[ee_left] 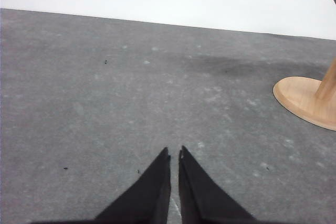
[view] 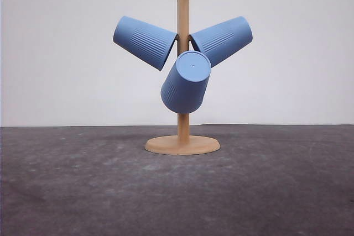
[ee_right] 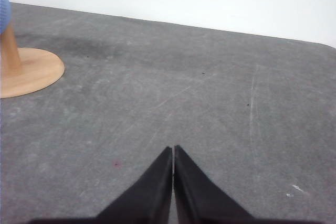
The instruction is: Place three cups
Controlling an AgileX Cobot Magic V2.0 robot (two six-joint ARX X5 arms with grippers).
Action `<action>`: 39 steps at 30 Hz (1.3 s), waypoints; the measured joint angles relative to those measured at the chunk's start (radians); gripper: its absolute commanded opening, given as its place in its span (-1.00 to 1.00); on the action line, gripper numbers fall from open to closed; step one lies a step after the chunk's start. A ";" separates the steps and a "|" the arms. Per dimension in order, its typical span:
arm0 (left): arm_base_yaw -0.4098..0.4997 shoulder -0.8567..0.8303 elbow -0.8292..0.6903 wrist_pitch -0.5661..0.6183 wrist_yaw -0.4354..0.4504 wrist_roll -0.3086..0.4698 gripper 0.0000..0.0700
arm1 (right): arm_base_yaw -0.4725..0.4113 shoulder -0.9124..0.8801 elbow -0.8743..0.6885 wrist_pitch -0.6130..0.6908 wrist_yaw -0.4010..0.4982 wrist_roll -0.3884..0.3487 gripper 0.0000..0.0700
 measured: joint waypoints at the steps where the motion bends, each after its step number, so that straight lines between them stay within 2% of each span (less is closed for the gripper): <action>1: 0.000 0.000 0.000 0.000 0.000 0.000 -1.00 | 0.000 0.000 0.000 0.000 0.000 0.000 -1.00; 39: 0.000 0.000 0.000 0.000 0.000 0.000 -1.00 | 0.000 0.000 0.000 0.000 0.000 0.000 -1.00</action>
